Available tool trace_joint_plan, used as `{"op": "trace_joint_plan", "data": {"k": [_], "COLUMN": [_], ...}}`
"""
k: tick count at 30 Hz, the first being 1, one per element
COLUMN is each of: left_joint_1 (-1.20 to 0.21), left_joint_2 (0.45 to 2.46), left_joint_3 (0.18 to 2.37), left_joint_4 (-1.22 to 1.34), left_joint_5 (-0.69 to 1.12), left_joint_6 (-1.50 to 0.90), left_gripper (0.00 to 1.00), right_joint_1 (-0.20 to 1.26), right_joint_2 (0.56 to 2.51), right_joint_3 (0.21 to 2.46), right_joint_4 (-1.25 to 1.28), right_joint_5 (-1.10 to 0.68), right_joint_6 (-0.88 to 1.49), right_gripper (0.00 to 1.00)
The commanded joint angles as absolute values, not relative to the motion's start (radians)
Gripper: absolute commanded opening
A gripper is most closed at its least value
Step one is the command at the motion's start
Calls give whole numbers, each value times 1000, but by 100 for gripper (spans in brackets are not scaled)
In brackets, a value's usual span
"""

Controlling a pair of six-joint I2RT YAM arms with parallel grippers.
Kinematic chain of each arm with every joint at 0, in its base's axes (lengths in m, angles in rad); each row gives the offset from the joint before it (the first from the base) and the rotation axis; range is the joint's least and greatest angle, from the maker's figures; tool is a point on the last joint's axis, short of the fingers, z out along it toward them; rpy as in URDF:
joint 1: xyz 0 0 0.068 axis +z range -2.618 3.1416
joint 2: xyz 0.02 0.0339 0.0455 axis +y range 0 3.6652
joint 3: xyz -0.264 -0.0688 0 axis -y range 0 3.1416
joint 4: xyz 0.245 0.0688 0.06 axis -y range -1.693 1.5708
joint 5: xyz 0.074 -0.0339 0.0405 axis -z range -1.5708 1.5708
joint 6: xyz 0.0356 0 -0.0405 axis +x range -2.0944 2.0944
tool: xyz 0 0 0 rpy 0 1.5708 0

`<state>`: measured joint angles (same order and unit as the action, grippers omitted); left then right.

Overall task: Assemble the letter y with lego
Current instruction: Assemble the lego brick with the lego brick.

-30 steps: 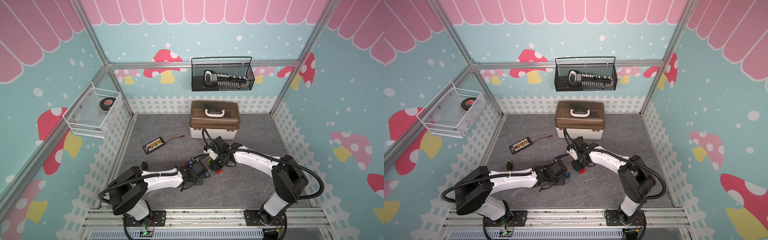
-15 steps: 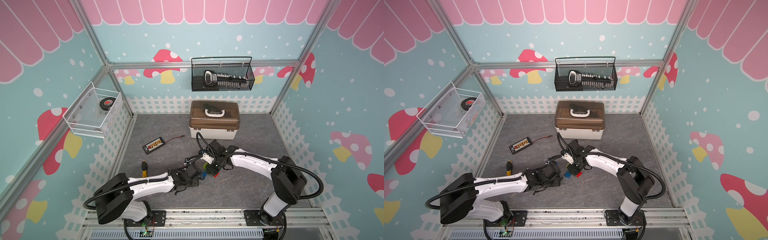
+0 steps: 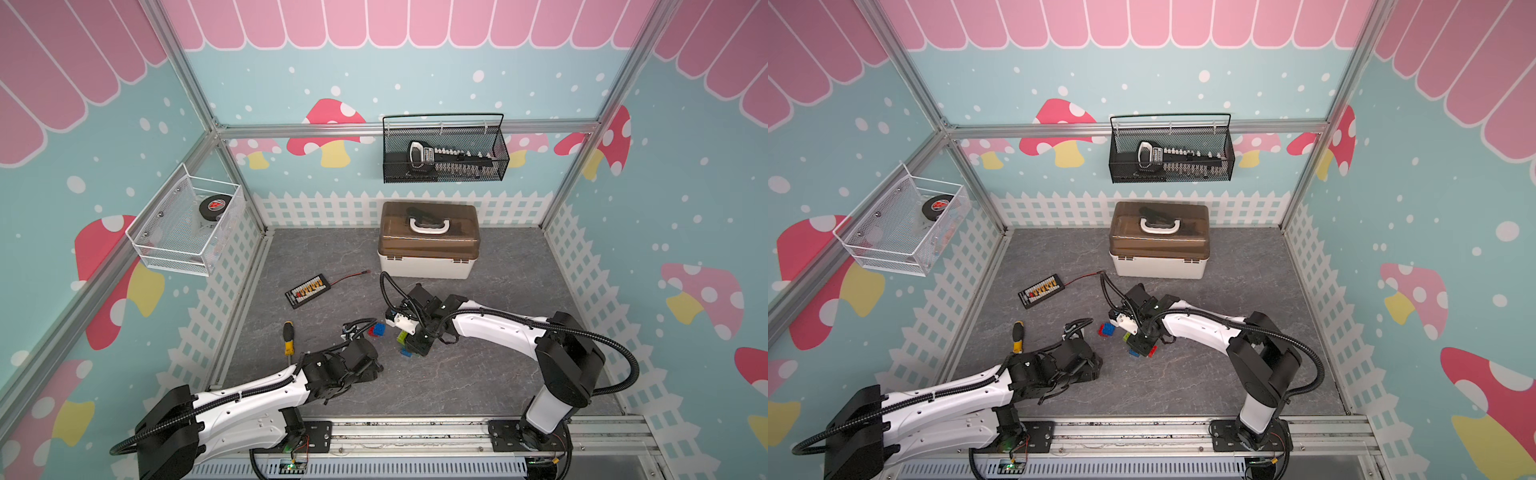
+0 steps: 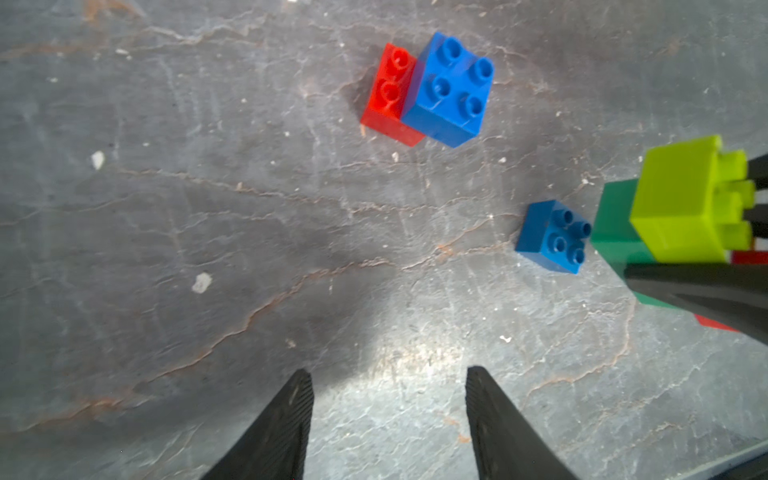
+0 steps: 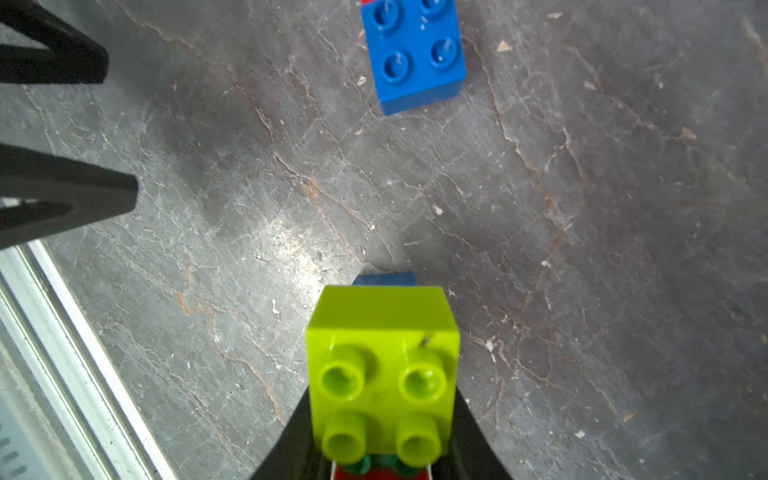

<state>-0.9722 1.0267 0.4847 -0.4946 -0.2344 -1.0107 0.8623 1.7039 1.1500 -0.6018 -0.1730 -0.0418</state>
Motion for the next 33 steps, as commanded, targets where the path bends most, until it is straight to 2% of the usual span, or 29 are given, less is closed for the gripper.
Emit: {"op": "trace_joint_plan", "data": {"k": [1, 11, 33], "left_joint_1": [-965, -960, -950], "left_joint_2": [994, 939, 895], "left_joint_3": [464, 437, 416], "left_joint_4": [-523, -547, -558], "left_joint_5": [-262, -267, -268], "left_joint_6": [-1064, -1069, -1077], "left_gripper": [61, 61, 61], "right_joint_1": [873, 881, 908], "right_joint_2": [1732, 1786, 1856], "right_joint_3": [1184, 1228, 1262], "right_joint_4": [-613, -666, -698], "right_joint_5": [-170, -142, -121], "right_joint_6": [-125, -254, -247], "right_gripper": [26, 26, 26]}}
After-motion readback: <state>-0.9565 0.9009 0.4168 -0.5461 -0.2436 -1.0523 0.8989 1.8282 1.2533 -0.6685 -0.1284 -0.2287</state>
